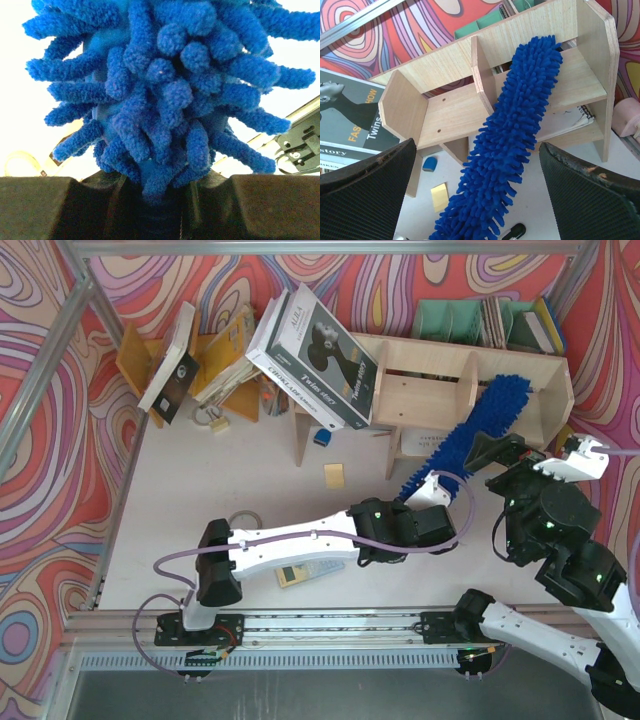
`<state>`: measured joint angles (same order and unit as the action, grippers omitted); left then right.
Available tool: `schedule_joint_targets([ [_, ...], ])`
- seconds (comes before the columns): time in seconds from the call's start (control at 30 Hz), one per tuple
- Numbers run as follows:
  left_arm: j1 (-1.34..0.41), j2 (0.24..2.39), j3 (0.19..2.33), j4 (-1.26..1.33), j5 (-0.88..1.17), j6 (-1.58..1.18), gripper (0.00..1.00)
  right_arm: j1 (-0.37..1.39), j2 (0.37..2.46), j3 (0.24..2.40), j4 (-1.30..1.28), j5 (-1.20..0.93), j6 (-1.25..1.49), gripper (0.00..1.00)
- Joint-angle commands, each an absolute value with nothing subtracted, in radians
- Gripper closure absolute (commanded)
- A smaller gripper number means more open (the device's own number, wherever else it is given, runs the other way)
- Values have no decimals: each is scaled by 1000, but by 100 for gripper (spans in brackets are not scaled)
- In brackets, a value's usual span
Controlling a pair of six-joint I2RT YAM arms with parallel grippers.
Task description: Dust the bookshelf with a duster
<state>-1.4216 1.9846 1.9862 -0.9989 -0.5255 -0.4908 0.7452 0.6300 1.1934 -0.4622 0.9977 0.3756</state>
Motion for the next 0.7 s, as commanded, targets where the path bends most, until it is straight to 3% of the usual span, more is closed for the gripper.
schedule_joint_targets([
  [0.0,-1416,2009,2051,-976,-532,-486,100,745,637,1181,-443,1003,389,1],
  [0.2,-1416,2090,2163,-1011,-507,-457,100,745,645,1183,-438,1003,381,1],
  [0.53,-1416,1921,1903,-928,-574,-498,100,744,637,1170,-428,1003,373,1],
  [0.67,-1415,1911,1904,-911,-572,-500,100,745,642,1168,-437,1001,386,1],
])
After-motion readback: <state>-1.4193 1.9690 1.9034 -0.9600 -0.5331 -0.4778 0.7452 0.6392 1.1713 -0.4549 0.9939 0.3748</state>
